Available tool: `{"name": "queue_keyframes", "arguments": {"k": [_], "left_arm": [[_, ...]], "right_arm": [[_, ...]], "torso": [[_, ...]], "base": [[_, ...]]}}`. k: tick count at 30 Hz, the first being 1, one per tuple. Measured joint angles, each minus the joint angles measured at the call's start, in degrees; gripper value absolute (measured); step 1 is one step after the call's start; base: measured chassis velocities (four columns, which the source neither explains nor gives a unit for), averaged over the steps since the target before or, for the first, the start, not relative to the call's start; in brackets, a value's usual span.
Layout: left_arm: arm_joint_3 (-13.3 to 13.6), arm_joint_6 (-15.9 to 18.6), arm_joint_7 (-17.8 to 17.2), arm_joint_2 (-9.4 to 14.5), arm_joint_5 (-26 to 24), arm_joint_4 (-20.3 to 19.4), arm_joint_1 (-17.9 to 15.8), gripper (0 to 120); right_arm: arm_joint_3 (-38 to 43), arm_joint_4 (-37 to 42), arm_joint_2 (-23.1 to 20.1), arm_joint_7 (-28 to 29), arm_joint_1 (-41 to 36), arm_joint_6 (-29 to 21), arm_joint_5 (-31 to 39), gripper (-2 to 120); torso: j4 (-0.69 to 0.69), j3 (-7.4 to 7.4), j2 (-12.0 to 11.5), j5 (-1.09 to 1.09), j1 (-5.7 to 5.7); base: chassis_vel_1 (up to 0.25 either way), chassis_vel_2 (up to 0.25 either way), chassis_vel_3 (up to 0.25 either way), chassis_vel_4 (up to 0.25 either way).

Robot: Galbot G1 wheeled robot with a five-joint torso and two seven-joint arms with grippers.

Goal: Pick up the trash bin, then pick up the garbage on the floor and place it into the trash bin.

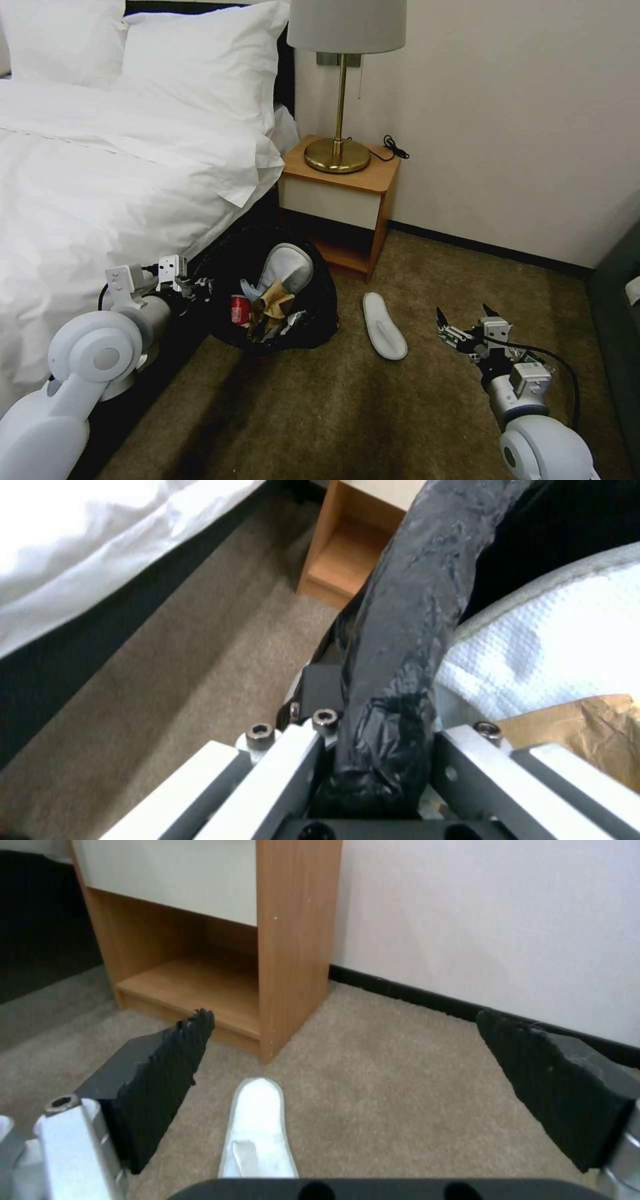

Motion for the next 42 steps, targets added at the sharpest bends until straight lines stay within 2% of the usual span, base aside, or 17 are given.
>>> {"name": "queue_keyframes", "arguments": {"k": [22,27,29,33,35,38,42], "left_arm": [[-0.7,0.0,-0.4,0.1,-0.6,1.0,-0.9,2],[-0.7,0.0,-0.4,0.0,-1.3,1.4,-1.4,2],[-0.6,0.0,-0.3,0.0,-1.4,1.4,-1.4,2],[-0.5,0.0,-0.3,0.0,-1.6,1.2,-1.5,2],[-0.5,0.0,-0.3,0.0,-1.7,1.1,-1.6,2],[-0.5,0.0,-0.3,0.1,-1.8,1.0,-1.6,2],[-0.6,0.0,-0.3,0.3,-1.8,0.7,-1.5,2]], "right_arm": [[-2.2,-3.4,-1.5,-0.8,1.1,-0.4,0.2,100],[-3.6,-6.6,-4.7,-2.3,3.2,-2.7,4.2,100],[-5.0,-10.1,-8.6,-4.1,5.8,-5.6,8.6,100],[-6.3,-12.5,-11.4,-6.9,7.9,-7.7,11.6,100],[-8.1,-15.6,-13.6,-10.1,10.6,-9.4,13.4,100],[-9.6,-18.1,-14.5,-12.5,12.7,-10.0,13.9,100],[-15.1,-27.2,-14.2,-17.9,20.2,-10.8,13.5,100]], "torso": [[-0.01,0.00,0.0,0.00,0.00],[-0.01,0.01,0.0,0.00,0.01],[0.00,0.01,0.0,0.01,0.01],[-0.01,0.00,0.0,0.00,0.00],[-0.01,0.00,0.0,0.00,0.00],[-0.01,0.00,0.0,0.00,0.00],[0.00,0.00,0.0,0.01,0.00]], "base": [[-0.089,0.086,0.090,-0.091],[-0.079,0.089,0.085,-0.080],[0.000,0.000,0.000,0.000],[0.000,0.000,0.000,0.000],[0.000,0.000,0.000,0.000],[0.000,0.000,0.000,0.000],[0.000,0.000,0.000,0.000]]}}
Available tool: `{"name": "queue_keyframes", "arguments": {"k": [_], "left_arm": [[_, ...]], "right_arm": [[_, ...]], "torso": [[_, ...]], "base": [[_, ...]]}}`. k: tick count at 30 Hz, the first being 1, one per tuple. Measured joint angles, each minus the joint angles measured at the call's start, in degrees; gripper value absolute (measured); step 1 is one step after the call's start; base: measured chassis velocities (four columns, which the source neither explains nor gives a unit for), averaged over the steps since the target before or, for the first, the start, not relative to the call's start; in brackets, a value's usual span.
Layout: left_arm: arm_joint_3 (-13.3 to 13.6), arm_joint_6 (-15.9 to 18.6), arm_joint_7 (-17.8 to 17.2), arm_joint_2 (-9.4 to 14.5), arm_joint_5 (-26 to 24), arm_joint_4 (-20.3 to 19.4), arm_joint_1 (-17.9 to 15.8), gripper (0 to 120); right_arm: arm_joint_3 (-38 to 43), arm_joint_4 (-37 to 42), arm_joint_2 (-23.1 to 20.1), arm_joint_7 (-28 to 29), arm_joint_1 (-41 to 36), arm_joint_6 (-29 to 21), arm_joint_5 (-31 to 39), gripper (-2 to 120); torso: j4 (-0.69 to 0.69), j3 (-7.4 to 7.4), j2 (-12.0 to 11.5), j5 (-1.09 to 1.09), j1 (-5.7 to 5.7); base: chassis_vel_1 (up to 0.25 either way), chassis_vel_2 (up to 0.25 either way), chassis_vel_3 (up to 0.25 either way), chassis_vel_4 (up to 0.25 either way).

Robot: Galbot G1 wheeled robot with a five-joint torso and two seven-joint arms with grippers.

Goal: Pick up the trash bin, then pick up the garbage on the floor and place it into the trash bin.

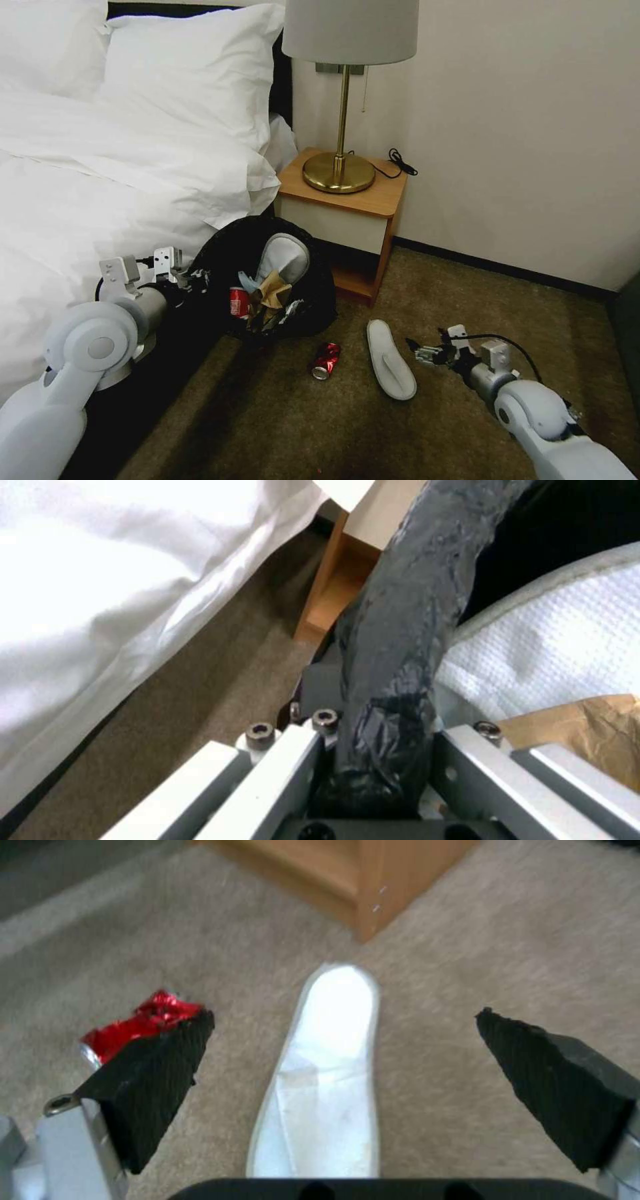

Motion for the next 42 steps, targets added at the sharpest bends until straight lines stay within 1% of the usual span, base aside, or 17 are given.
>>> {"name": "queue_keyframes", "arguments": {"k": [3,6,8,10,14,15,16,17,18,20,27,29,33,35,38,40,42], "left_arm": [[0.2,0.0,0.0,0.1,0.0,0.1,-0.3,2],[0.9,0.0,0.0,0.2,-0.1,0.6,-1.1,2],[1.1,0.0,0.0,0.3,-0.1,0.7,-1.1,2],[1.5,0.0,0.2,0.3,-0.1,0.9,-1.3,2],[2.0,0.0,0.4,0.3,0.0,1.0,-1.3,2],[2.0,0.0,0.4,0.3,0.0,1.0,-1.3,2],[2.2,0.0,0.4,0.3,0.0,1.0,-1.3,2],[2.2,0.0,0.4,0.3,0.0,1.0,-1.3,2],[2.2,0.0,0.4,0.3,0.0,1.0,-1.3,2],[2.3,0.0,0.4,0.3,0.0,0.9,-1.3,2],[2.2,0.0,0.6,0.3,0.0,0.8,-1.2,2],[2.1,0.0,1.0,-0.1,0.1,0.9,-1.1,2],[2.1,0.0,1.0,-0.3,0.2,1.0,-1.1,2],[2.2,0.0,0.9,-0.3,0.3,0.9,-0.8,2],[2.2,0.0,0.9,-0.1,0.2,0.5,-0.7,2],[2.2,0.0,0.9,0.1,0.2,0.3,-0.6,2],[2.0,0.0,0.9,0.6,-0.1,-0.3,-0.4,2]], "right_arm": [[-0.9,-2.3,0.5,-1.8,1.5,-0.2,-0.5,100],[-2.1,-6.4,1.6,-4.5,3.5,-0.2,-1.7,100],[-2.4,-7.4,1.9,-5.3,4.1,-0.2,-2.1,100],[-2.8,-10.2,2.7,-8.2,5.5,-0.2,-3.1,100],[-3.4,-13.7,4.0,-10.7,7.4,-0.3,-3.8,100],[-3.4,-13.7,4.0,-10.7,7.4,-0.3,-3.8,100],[-3.6,-14.9,4.4,-12.6,8.0,-0.2,-4.1,100],[-3.6,-14.9,4.4,-12.6,8.0,-0.2,-4.1,100],[-3.8,-15.8,4.7,-14.2,8.4,-0.2,-4.2,100],[-4.2,-16.8,4.9,-15.4,8.8,-0.4,-4.1,100],[-4.7,-18.7,5.7,-16.6,8.9,-0.1,-5.0,100],[-4.7,-20.8,7.2,-16.7,9.1,1.6,-8.7,100],[-4.7,-21.9,8.3,-16.7,9.3,2.5,-11.4,100],[-4.9,-23.2,9.6,-16.6,9.6,3.8,-15.3,100],[-5.2,-24.2,10.6,-16.2,10.1,4.0,-16.3,100],[-5.1,-24.8,11.3,-16.0,10.4,4.1,-16.7,100],[-5.1,-25.8,12.2,-15.7,11.0,4.3,-17.1,95]], "torso": [[0.02,0.00,0.0,0.00,0.00],[-0.01,0.00,0.0,-0.01,0.00],[-0.01,0.00,0.0,-0.01,0.00],[0.00,0.00,0.0,-0.02,0.00],[0.00,0.00,0.0,-0.02,0.00],[0.00,0.00,0.0,-0.02,0.00],[0.00,0.00,0.0,-0.01,0.00],[0.00,0.00,0.0,-0.01,0.00],[0.00,0.00,0.0,-0.01,0.00],[0.00,0.00,0.0,-0.02,0.00],[0.00,-0.01,0.0,-0.02,0.00],[0.00,0.00,0.0,-0.01,0.00],[0.00,0.00,0.0,-0.01,0.00],[0.00,0.00,0.0,-0.03,0.00],[0.00,0.00,0.0,0.00,0.00],[0.00,-0.01,0.0,-0.01,0.00],[0.00,-0.01,0.0,-0.01,0.00]], "base": [[0.000,0.000,0.000,0.000],[0.000,0.000,0.000,0.000],[0.000,0.000,0.000,0.000],[0.000,0.000,0.000,0.000],[0.000,0.000,0.000,0.000],[0.000,0.000,0.000,0.000],[0.000,0.000,0.000,0.000],[0.000,0.000,0.000,0.000],[0.000,0.000,0.000,0.000],[0.000,0.000,0.000,0.000],[0.000,0.000,0.000,0.000],[0.000,0.000,0.000,0.000],[0.000,0.000,0.000,0.000],[0.000,0.000,0.000,0.000],[0.000,0.000,0.000,0.000],[0.000,0.000,0.000,0.000],[0.000,0.000,0.000,0.000]]}}
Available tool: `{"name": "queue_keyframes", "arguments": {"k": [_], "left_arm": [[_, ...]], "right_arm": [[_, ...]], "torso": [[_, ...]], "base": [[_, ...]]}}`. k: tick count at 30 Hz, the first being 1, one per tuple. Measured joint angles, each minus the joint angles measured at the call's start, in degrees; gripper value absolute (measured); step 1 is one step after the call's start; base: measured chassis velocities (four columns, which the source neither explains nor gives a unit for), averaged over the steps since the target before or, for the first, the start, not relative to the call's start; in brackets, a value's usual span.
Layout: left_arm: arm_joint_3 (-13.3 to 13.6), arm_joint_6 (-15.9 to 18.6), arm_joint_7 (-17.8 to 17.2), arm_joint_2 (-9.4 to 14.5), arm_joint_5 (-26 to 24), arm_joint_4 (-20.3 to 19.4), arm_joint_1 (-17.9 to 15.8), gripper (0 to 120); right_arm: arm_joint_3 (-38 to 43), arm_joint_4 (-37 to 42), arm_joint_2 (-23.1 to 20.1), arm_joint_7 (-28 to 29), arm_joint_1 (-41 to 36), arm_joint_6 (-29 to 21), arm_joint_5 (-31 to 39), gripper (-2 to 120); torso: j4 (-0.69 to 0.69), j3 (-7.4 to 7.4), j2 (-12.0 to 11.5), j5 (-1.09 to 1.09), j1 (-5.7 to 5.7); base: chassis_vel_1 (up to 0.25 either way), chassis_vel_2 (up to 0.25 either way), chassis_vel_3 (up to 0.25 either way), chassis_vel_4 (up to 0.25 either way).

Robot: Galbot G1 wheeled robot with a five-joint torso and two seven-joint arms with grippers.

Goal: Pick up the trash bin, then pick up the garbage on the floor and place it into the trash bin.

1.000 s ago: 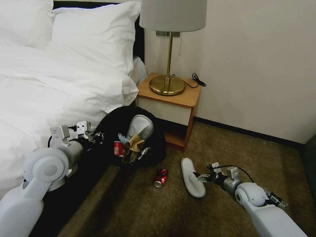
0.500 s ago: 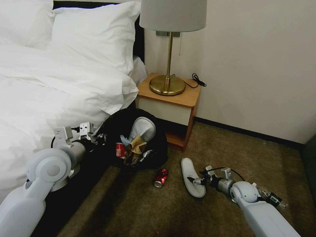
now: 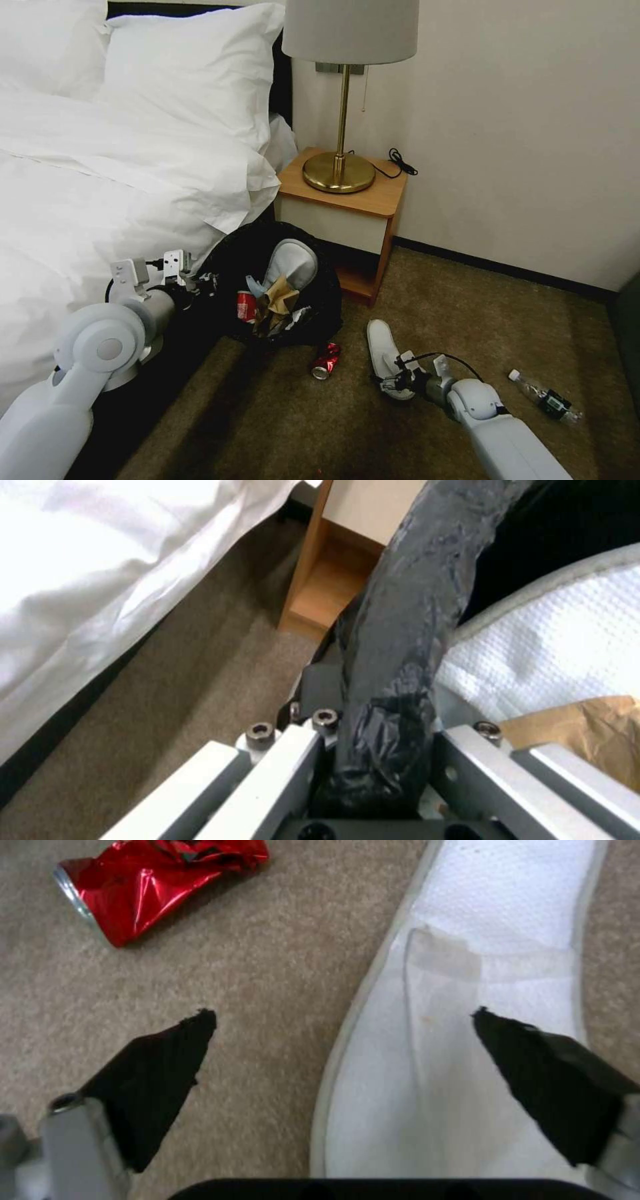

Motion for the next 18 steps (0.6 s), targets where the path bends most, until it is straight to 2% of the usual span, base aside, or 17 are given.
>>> {"name": "queue_keyframes", "arguments": {"k": [4,5,7,9,11,13,18], "left_arm": [[-0.2,0.0,0.0,0.4,-0.1,-0.3,0.1,2],[-0.3,0.0,0.1,0.6,-0.2,-0.3,0.2,2],[-0.3,0.0,0.1,0.6,-0.2,-0.3,0.2,2],[-0.3,0.0,0.2,0.6,-0.2,-0.4,0.2,2],[-0.3,0.0,0.2,0.6,-0.2,-0.4,0.2,2],[-0.3,0.0,1.0,0.7,-0.1,-0.4,0.3,2],[-0.3,0.0,1.5,0.8,0.0,-0.4,0.2,2]], "right_arm": [[0.1,-0.8,0.4,0.2,0.5,0.1,0.0,88],[0.1,-1.7,0.8,0.2,0.9,0.3,-0.2,78],[0.1,-2.0,0.9,0.2,1.0,0.3,-0.5,75],[0.4,-2.2,0.9,0.3,1.2,0.6,-0.9,63],[0.4,-2.0,0.8,0.4,1.2,0.6,-0.9,61],[0.6,-1.8,0.3,0.9,1.7,0.5,-1.0,48],[0.6,-3.7,0.7,0.8,2.6,1.0,-2.1,47]], "torso": [[0.00,0.00,0.0,-0.01,0.00],[0.00,0.00,0.0,0.00,0.00],[0.00,0.00,0.0,0.00,0.00],[0.00,0.00,0.0,0.00,0.00],[0.00,0.00,0.0,0.00,0.00],[0.00,0.00,0.0,-0.02,0.00],[0.00,0.00,0.0,-0.01,0.00]], "base": [[0.000,0.000,0.000,0.000],[0.000,0.000,0.000,0.000],[0.000,0.000,0.000,0.000],[0.000,0.000,0.000,0.000],[0.000,0.000,0.000,0.000],[0.000,0.000,0.000,0.000],[0.000,0.000,0.000,0.000]]}}
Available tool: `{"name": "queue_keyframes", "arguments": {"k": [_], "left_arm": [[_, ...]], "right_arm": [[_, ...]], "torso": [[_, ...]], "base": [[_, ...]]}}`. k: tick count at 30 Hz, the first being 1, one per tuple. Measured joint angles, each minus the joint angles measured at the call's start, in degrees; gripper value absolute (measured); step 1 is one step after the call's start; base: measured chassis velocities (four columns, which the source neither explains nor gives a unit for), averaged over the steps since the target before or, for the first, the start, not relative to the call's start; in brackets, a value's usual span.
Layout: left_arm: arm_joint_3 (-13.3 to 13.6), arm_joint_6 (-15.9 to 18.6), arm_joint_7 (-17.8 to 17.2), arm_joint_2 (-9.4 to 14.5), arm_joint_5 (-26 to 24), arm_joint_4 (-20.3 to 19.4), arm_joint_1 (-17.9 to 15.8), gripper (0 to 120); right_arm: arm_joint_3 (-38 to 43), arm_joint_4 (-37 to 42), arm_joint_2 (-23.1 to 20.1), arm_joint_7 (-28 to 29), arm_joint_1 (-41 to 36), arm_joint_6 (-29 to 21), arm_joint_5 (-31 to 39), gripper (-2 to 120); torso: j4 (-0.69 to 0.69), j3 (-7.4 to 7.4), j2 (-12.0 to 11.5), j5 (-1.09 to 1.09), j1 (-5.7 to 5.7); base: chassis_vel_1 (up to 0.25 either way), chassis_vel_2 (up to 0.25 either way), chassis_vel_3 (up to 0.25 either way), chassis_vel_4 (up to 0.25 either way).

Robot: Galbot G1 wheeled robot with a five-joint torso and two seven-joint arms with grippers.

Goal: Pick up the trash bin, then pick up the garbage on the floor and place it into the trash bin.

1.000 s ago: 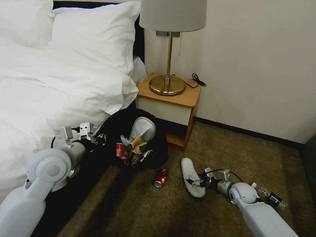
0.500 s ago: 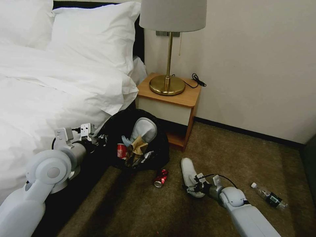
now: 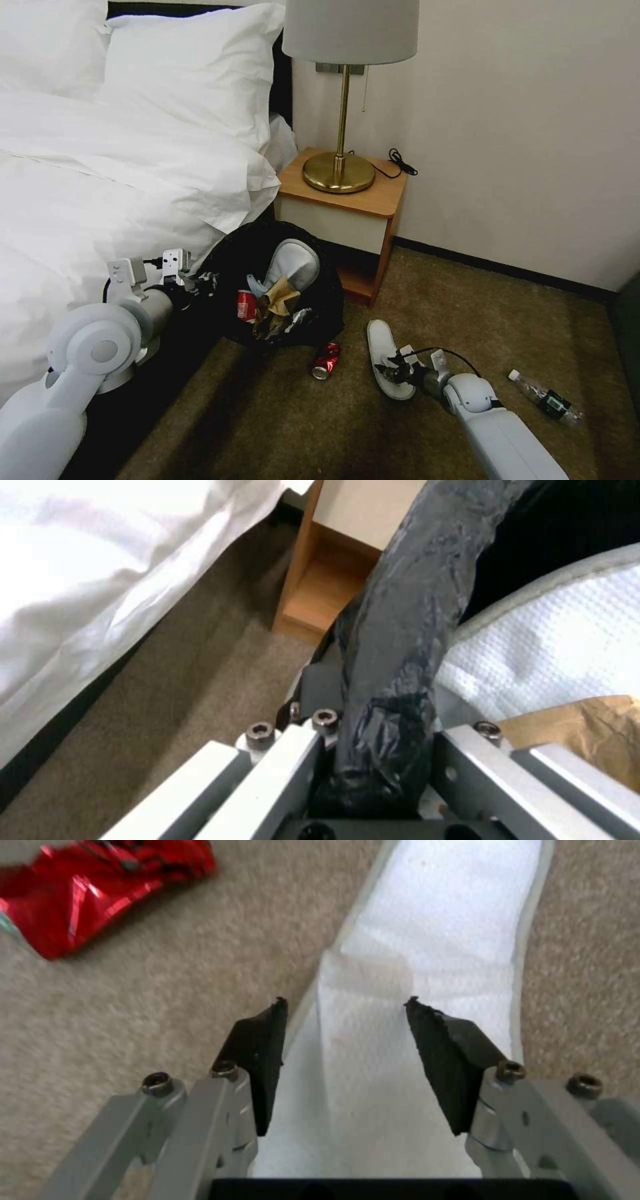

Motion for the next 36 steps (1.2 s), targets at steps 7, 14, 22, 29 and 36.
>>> {"name": "queue_keyframes", "arguments": {"k": [7,14,22,29,36], "left_arm": [[0.0,0.0,0.2,0.8,0.0,0.0,-0.3,2],[-0.2,0.0,0.7,0.8,0.0,0.0,-0.3,2],[-0.2,0.0,1.0,1.2,0.0,0.2,-0.6,2],[-0.1,0.0,1.1,1.1,0.0,0.5,-0.8,2],[-0.6,0.0,0.8,1.2,0.0,-0.3,0.0,2]], "right_arm": [[-0.1,-3.8,1.7,-0.8,1.3,2.4,-3.0,44],[-0.1,-6.3,2.9,1.2,2.3,4.4,-4.9,13],[0.3,-7.4,3.5,2.2,2.7,5.7,-6.4,0],[0.8,-6.3,3.8,3.5,2.5,5.7,-5.6,0],[2.8,-0.7,1.9,5.2,0.3,5.3,-2.4,0]], "torso": [[0.00,0.00,0.0,0.01,0.00],[0.00,0.00,0.0,0.00,0.00],[0.00,0.00,0.0,0.00,0.00],[0.01,0.00,0.0,0.01,0.00],[0.00,0.01,0.0,0.02,0.00]], "base": [[0.000,0.000,0.000,0.000],[0.000,0.000,0.000,0.000],[0.000,0.000,0.000,0.000],[0.000,0.000,0.000,0.000],[0.000,0.000,0.000,0.000]]}}
